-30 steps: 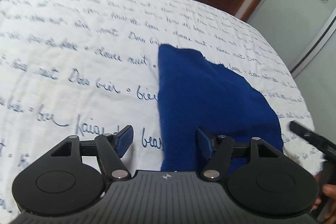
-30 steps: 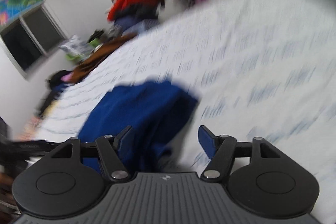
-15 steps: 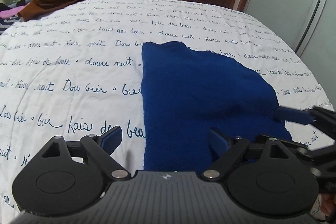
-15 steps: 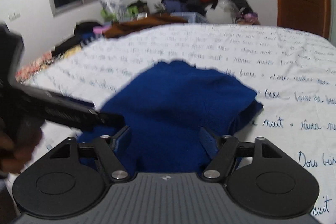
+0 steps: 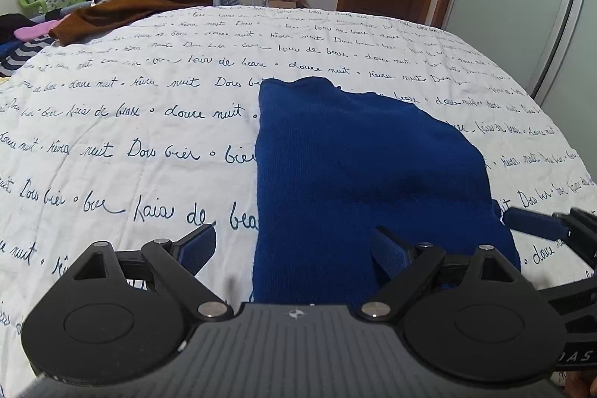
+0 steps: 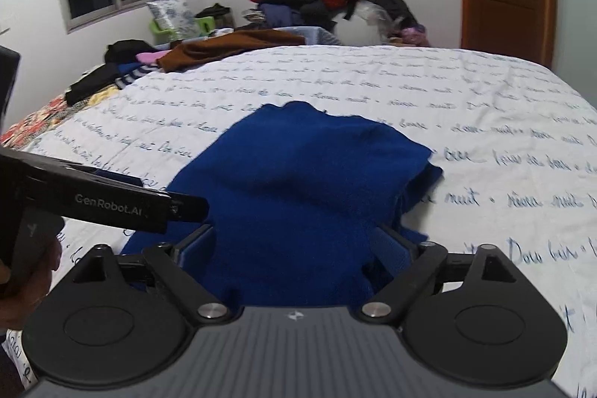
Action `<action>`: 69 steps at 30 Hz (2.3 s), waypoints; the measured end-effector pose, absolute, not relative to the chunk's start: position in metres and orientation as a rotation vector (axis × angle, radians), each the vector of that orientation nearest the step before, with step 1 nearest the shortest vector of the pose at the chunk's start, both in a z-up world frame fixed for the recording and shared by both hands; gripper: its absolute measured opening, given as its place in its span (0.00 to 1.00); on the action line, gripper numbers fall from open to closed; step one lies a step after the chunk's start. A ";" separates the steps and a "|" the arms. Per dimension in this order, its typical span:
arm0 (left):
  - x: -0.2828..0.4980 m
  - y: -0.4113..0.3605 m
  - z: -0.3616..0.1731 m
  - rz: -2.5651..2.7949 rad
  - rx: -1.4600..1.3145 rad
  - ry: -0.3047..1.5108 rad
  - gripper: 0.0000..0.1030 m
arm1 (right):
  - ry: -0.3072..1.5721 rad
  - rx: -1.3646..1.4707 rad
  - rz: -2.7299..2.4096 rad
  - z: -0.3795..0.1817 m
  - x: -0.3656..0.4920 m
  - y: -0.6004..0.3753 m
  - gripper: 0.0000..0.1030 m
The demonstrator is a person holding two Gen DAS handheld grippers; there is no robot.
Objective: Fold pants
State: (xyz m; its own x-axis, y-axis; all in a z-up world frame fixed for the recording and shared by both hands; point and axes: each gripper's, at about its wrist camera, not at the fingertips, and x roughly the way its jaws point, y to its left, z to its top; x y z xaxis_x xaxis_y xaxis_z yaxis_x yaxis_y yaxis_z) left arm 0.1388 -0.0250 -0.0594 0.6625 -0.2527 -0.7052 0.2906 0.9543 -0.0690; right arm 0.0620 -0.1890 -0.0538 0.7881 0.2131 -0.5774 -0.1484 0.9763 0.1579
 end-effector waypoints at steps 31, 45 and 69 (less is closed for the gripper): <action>0.073 -0.024 -0.067 -0.249 0.092 0.767 0.91 | 0.698 0.192 0.110 -0.067 0.006 -0.181 0.96; 0.061 -0.018 -0.076 -0.198 0.079 0.771 0.91 | 0.720 0.218 0.088 -0.072 -0.012 -0.177 1.00; 0.037 0.029 -0.083 -0.007 0.168 0.717 0.92 | 0.731 0.162 0.080 -0.077 -0.016 -0.157 1.00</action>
State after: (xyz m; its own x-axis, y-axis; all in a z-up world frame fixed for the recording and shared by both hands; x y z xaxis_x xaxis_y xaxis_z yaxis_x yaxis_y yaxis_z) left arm 0.0373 0.0287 -0.0829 0.7541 0.0508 -0.6547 0.0644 0.9865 0.1507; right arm -0.0163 -0.1569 -0.0769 0.7422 0.1291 -0.6576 -0.0161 0.9844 0.1750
